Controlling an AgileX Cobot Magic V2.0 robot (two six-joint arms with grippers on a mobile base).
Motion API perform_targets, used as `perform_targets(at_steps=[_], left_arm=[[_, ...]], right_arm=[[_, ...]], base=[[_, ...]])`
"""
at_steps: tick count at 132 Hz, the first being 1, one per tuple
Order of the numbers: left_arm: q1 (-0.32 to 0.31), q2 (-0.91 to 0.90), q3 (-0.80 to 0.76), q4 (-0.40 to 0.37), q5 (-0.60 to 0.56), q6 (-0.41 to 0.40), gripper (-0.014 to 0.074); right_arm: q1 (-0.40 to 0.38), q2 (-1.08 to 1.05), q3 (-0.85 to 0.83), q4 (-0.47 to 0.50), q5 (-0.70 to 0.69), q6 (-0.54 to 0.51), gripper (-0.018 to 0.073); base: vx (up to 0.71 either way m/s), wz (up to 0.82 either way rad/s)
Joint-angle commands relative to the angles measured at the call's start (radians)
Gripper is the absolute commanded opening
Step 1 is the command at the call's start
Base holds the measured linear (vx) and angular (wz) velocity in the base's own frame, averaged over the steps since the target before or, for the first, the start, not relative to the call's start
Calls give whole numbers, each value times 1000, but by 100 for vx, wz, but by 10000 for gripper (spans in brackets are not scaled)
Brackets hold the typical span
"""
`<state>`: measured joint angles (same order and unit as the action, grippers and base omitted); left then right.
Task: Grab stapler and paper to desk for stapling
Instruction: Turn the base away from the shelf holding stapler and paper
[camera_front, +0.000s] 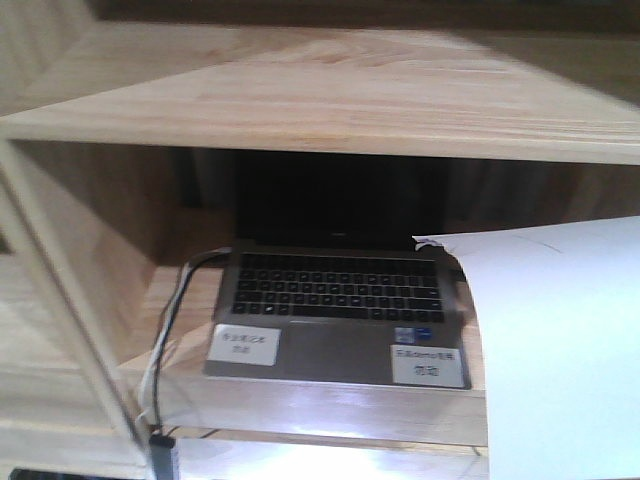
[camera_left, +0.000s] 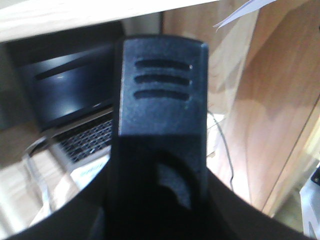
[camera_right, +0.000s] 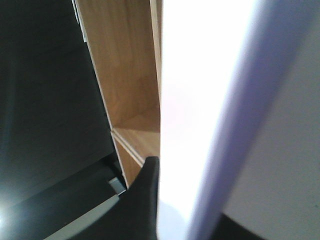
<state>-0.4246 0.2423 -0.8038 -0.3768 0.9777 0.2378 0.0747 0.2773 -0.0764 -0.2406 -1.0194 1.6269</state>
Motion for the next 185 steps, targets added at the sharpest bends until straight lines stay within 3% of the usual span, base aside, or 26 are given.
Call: perform_targets(at_steps=[1,185], left_arm=[[-3,15,-27,-34,-108,0,-6],[-3,15,-27,-34,-108,0,-6]], right_arm=[[-8,8,-26,2,-49,-6,-7],[-8,8,-26,2,-50,-6,-7]], base=[[-7,26],[-10,41]])
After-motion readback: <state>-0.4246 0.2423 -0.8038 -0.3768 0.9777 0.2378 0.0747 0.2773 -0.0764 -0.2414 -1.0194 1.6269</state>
